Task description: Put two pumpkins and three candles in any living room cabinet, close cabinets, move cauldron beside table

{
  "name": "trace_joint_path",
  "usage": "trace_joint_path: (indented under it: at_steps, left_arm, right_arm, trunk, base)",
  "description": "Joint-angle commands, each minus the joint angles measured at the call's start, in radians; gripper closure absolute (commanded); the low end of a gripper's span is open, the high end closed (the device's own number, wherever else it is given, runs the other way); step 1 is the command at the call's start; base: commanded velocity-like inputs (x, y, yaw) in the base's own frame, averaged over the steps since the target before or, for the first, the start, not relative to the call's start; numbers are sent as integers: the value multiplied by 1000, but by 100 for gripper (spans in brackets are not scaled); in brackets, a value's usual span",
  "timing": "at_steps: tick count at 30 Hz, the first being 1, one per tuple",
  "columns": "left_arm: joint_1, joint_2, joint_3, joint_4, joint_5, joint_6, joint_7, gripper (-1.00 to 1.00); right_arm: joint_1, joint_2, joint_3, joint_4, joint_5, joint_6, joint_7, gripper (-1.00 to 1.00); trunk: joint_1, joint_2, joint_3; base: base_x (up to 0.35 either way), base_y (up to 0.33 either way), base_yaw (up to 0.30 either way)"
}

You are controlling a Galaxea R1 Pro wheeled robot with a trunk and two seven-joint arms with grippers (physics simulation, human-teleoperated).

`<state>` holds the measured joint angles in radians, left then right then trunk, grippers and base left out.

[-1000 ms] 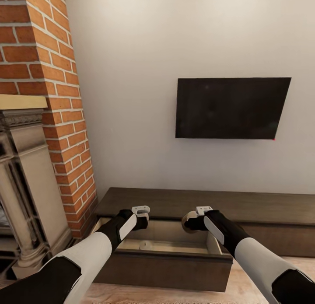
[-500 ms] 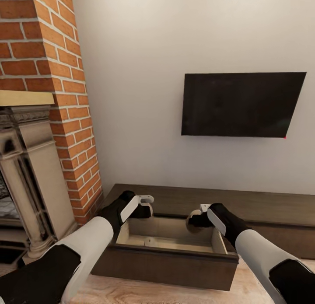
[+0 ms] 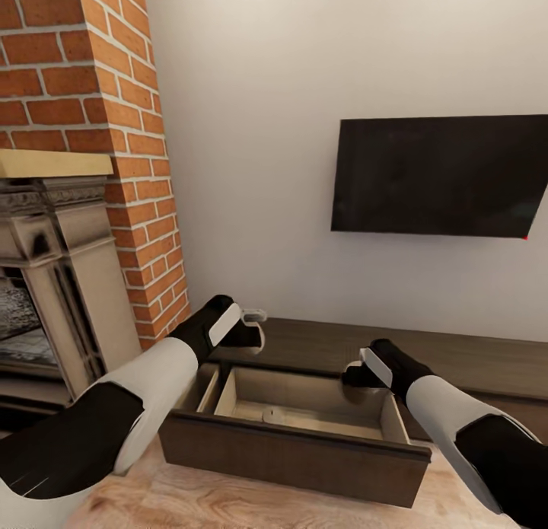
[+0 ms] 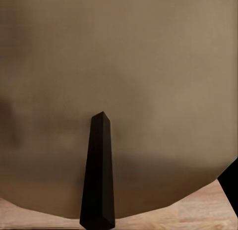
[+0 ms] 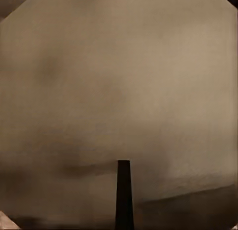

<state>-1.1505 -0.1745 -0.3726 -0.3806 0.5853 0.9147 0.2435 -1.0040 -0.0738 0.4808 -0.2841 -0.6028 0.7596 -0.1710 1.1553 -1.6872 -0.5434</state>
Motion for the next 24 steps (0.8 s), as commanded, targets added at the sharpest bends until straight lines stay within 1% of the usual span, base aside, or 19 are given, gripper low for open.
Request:
trace_joint_path:
  at_steps: [1, 3, 5, 6, 7, 8, 11, 12, 13, 18, 20, 21, 22, 23, 24]
  left_arm:
    - [-1, 0, -4, 1, 8, 2, 8, 100]
    - [-2, 0, -6, 7, 8, 2, 13, 100]
    - [-2, 0, -15, 9, 7, -2, 15, 100]
    - [1, 0, -28, 10, 6, -13, 17, 100]
    - [3, 0, -41, 10, 5, -43, 18, 100]
    - [4, 0, -44, 11, 4, -57, 18, 100]
    - [6, 0, -54, 29, 2, -149, 19, 100]
    - [6, 0, -55, 34, 1, -161, 20, 100]
    - [6, 0, -57, 44, -4, -190, 20, 100]
    - [7, 0, -60, 52, -22, -272, 10, 100]
    - [8, 0, -63, 52, -24, -287, 2, 100]
    - [8, 0, -63, 52, -24, -291, -9, 100]
    - [8, 0, -64, 52, -25, -294, -42, 100]
    - [8, 0, -64, 52, -25, -294, -110, 100]
    - [8, 0, -64, 52, -25, -294, -121, 100]
  right_arm:
    - [-1, 5, 5, -3, -17, 3, -31, 100]
    - [-1, 29, 4, -3, -23, 2, -91, 100]
    - [-1, 48, 5, -3, -35, 2, -115, 100]
    - [-1, 60, 5, -3, -47, 1, -124, 100]
    - [-1, 67, 5, -3, -55, 0, -129, 100]
    - [-1, 68, 5, -3, -57, 0, -130, 100]
    - [-1, 74, 5, -5, -61, 0, -133, 100]
    - [-1, 75, 5, -5, -62, 0, -133, 100]
    - [-1, 76, 5, -6, -62, 0, -134, 100]
    - [-1, 74, 4, -8, -63, 0, -136, 100]
    - [-1, 73, 3, -9, -63, 1, -134, 100]
    - [-1, 73, 3, -10, -63, 1, -133, 100]
    - [-1, 73, 2, -10, -63, 1, -132, 100]
    - [-1, 72, -4, -10, -63, 1, -131, 100]
    - [-1, 72, -6, -10, -63, 1, -131, 100]
  trunk:
    - [0, -1, -3]
    - [0, -1, -6]
    - [0, -1, -9]
    - [0, -1, -11]
    - [0, -1, -12]
    - [0, -1, -14]
    - [0, -1, -18]
    - [0, -1, -20]
    - [0, -1, -21]
    - [0, -1, -29]
    - [0, -1, -32]
    - [0, -1, -34]
    - [0, -1, -35]
    - [0, -1, -37]
    - [0, -1, -38]
  base:
    - [0, 0, 137]
    - [0, 0, 137]
    - [0, 0, 137]
    - [0, 0, 137]
    - [0, 0, 137]
    - [0, 0, 137]
    - [0, 0, 137]
    - [0, 0, 137]
    - [0, 0, 137]
    - [0, 0, 136]
    - [0, 0, 84]
    - [0, 0, -20]
    - [0, 0, -98]
    - [0, 0, -167]
    - [0, 0, -173]
